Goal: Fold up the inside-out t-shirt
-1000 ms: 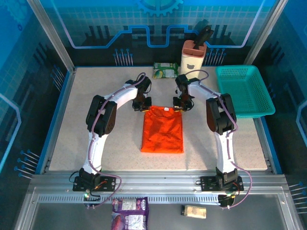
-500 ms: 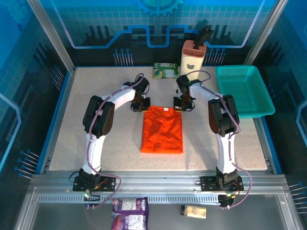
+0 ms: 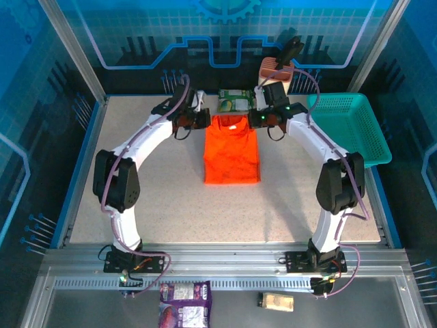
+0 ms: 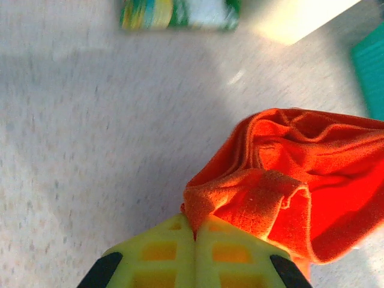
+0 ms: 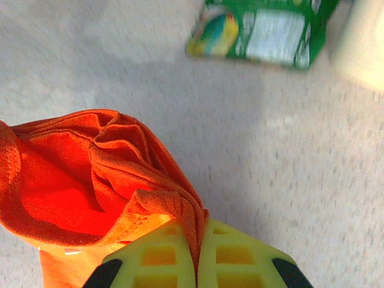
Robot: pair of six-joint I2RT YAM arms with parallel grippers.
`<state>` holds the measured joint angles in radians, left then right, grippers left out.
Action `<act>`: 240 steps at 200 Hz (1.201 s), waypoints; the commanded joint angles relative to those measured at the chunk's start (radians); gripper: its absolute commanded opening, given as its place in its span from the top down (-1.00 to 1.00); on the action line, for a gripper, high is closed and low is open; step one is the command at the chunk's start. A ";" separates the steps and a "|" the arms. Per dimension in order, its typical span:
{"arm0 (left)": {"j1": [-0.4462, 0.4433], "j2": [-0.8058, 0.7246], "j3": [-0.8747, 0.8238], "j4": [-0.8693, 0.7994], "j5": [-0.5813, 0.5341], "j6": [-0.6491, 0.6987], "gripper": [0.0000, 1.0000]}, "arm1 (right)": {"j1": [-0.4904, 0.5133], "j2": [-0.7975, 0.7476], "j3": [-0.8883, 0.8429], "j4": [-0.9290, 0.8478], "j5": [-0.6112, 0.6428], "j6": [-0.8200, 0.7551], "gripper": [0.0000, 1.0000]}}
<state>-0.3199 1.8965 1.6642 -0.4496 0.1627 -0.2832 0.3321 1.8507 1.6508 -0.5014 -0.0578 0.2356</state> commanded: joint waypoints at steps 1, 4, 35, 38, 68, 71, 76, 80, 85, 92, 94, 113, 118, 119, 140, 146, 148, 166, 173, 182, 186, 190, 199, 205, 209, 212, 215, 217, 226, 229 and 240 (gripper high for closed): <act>0.037 -0.048 -0.007 0.172 0.069 0.100 1.00 | -0.026 -0.002 0.039 0.156 -0.025 -0.072 1.00; 0.040 -0.049 -0.007 0.188 0.069 0.108 1.00 | -0.031 0.002 0.049 0.165 -0.035 -0.075 1.00; 0.063 -0.067 0.026 0.330 0.068 0.194 1.00 | -0.076 0.028 0.118 0.302 -0.079 -0.104 1.00; 0.064 -0.068 0.029 0.342 0.068 0.201 1.00 | -0.080 0.032 0.125 0.314 -0.087 -0.105 1.00; 0.090 -0.072 0.027 0.487 0.102 0.235 1.00 | -0.137 0.075 0.182 0.406 -0.208 -0.055 1.00; 0.093 -0.072 0.024 0.501 0.116 0.237 1.00 | -0.142 0.079 0.184 0.413 -0.219 -0.050 1.00; 0.100 -0.074 0.011 0.534 0.142 0.243 1.00 | -0.150 0.084 0.186 0.418 -0.243 -0.042 1.00; 0.104 -0.077 -0.004 0.560 0.159 0.246 1.00 | -0.156 0.086 0.186 0.422 -0.260 -0.036 1.00; 0.108 -0.084 -0.028 0.598 0.179 0.250 1.00 | -0.162 0.087 0.179 0.430 -0.283 -0.033 1.00; 0.114 -0.097 -0.073 0.652 0.212 0.258 1.00 | -0.166 0.078 0.159 0.441 -0.309 -0.033 1.00; 0.114 -0.101 -0.089 0.674 0.220 0.260 1.00 | -0.167 0.077 0.153 0.443 -0.317 -0.035 1.00; 0.117 -0.153 -0.262 0.858 0.296 0.294 1.00 | -0.169 0.040 0.050 0.476 -0.412 -0.054 1.00; 0.117 -0.168 -0.307 0.900 0.326 0.304 1.00 | -0.169 0.029 0.014 0.489 -0.434 -0.052 1.00; 0.117 -0.171 -0.317 0.908 0.329 0.305 1.00 | -0.168 0.025 0.006 0.492 -0.438 -0.050 1.00; 0.117 -0.238 -0.493 1.027 0.414 0.295 1.00 | -0.159 -0.060 -0.163 0.551 -0.525 -0.033 1.00; 0.117 -0.259 -0.539 1.043 0.430 0.282 1.00 | -0.152 -0.087 -0.209 0.551 -0.539 -0.037 1.00; 0.117 -0.267 -0.553 1.047 0.434 0.278 1.00 | -0.151 -0.096 -0.223 0.548 -0.541 -0.038 1.00; 0.116 -0.330 -0.674 1.074 0.479 0.236 1.00 | -0.125 -0.178 -0.344 0.512 -0.556 -0.052 1.00; 0.114 -0.361 -0.717 1.082 0.493 0.222 1.00 | -0.113 -0.214 -0.391 0.494 -0.553 -0.060 1.00; 0.114 -0.397 -0.774 1.087 0.507 0.207 1.00 | -0.096 -0.258 -0.454 0.475 -0.546 -0.065 1.00; 0.112 -0.416 -0.799 1.085 0.507 0.204 1.00 | -0.087 -0.282 -0.481 0.469 -0.543 -0.066 1.00; 0.111 -0.433 -0.822 1.080 0.505 0.200 1.00 | -0.078 -0.303 -0.508 0.458 -0.539 -0.068 1.00; 0.107 -0.475 -0.872 1.069 0.503 0.194 1.00 | -0.059 -0.349 -0.558 0.438 -0.521 -0.071 1.00; 0.103 -0.502 -0.903 1.056 0.502 0.191 1.00 | -0.046 -0.378 -0.597 0.423 -0.512 -0.069 1.00; 0.099 -0.519 -0.921 1.044 0.500 0.190 1.00 | -0.038 -0.393 -0.619 0.416 -0.507 -0.068 1.00; 0.096 -0.532 -0.934 1.033 0.498 0.190 1.00 | -0.032 -0.407 -0.637 0.412 -0.504 -0.066 1.00; 0.092 -0.545 -0.947 1.020 0.495 0.191 1.00 | -0.027 -0.422 -0.653 0.407 -0.499 -0.065 1.00; 0.090 -0.554 -0.955 1.009 0.492 0.191 1.00 | -0.025 -0.429 -0.664 0.403 -0.497 -0.064 1.00; 0.078 -0.588 -0.992 0.968 0.483 0.191 1.00 | -0.008 -0.462 -0.707 0.387 -0.482 -0.057 1.00; 0.073 -0.599 -1.004 0.956 0.478 0.188 1.00 | -0.002 -0.474 -0.721 0.383 -0.476 -0.056 1.00; 0.057 -0.628 -1.061 0.944 0.457 0.163 1.00 | 0.018 -0.510 -0.765 0.362 -0.455 -0.045 1.00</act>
<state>-0.2329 1.3430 0.6949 0.5266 0.6147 -0.0807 0.3180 1.4086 0.9714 -0.0746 -0.5514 0.1822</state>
